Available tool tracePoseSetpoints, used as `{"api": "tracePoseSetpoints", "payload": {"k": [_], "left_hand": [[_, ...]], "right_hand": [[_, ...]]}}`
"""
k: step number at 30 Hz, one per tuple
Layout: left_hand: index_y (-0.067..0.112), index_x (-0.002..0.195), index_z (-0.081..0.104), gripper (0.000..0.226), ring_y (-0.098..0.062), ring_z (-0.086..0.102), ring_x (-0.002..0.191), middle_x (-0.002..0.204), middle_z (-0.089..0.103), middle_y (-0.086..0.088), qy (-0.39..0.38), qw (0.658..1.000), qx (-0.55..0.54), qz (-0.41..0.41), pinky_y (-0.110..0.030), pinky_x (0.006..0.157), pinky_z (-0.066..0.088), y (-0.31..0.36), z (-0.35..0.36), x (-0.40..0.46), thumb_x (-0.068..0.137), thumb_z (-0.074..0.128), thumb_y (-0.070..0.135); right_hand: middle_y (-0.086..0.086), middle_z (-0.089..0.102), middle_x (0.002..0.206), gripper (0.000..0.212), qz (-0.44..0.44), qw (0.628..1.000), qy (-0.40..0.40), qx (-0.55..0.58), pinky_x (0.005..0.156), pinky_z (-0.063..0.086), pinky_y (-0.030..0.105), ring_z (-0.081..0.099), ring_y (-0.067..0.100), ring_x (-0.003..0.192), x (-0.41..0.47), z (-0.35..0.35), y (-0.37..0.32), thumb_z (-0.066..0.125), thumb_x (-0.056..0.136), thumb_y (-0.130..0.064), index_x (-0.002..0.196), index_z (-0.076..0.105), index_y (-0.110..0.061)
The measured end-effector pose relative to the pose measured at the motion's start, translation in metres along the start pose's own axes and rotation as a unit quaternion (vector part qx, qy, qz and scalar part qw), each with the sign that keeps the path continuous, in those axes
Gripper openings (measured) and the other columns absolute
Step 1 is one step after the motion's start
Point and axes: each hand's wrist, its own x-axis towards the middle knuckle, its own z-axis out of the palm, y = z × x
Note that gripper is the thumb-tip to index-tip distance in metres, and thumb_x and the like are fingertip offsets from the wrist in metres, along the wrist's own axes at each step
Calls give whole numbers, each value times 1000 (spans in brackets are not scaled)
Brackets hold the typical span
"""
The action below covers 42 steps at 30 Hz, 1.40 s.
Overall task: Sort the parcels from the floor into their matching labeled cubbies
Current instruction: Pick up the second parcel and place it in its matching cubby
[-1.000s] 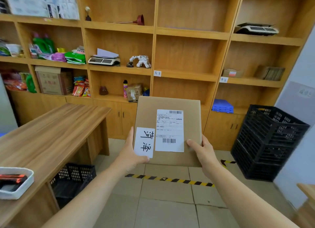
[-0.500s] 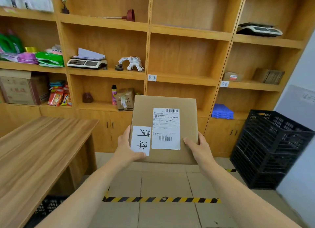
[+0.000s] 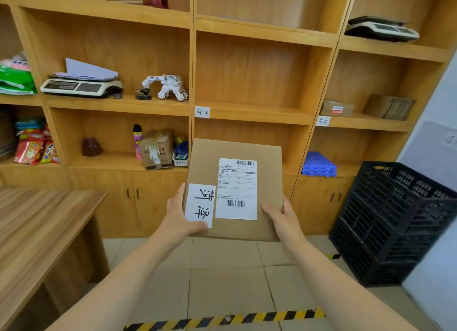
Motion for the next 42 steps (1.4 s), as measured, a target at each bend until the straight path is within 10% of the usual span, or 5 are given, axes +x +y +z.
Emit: {"api": "tracePoseSetpoints", "payload": {"k": [9,17,30,38,42], "left_hand": [[35,146,6,118,-13,39,111,125,29,8,22,999,0,30,-29,86,42,14,53,164,62,83,9],[44,141,13,128,-23,39,126,134,42,7,33,997,48,40,-55,99,42,-1,52,297,37,88,40],[49,131,25,109,-14,43,123,130,44,10,-7,994,-4,109,-46,100,44,0,-8,515,40,82,31],[42,101,45,73,3,55,100,102,56,13,-13,987,-46,152,-23,75,53,3,-19,621,53,77,-2],[40,115,43,84,-17,57,108,109,62,6,15,989,-19,145,-52,84,52,-7,-12,676,44,81,18]], "right_hand": [[-2,61,119,54,-12,1000,-13,-5,70,44,21,57,4,96,180,-21,-13,50,88,-5,138,40,-23],[-5,60,115,50,-18,1000,-15,-18,67,41,19,55,1,93,302,12,-16,49,90,-6,136,40,-23],[-2,56,118,50,-75,995,64,-30,71,43,20,54,12,100,491,118,-39,53,87,-4,132,43,-23],[-1,58,119,50,-82,993,84,-9,86,47,31,57,17,106,589,158,-36,56,84,-6,129,43,-24],[0,56,118,50,-90,993,77,-23,84,49,31,56,13,100,643,169,-31,61,79,-13,125,46,-24]]}}
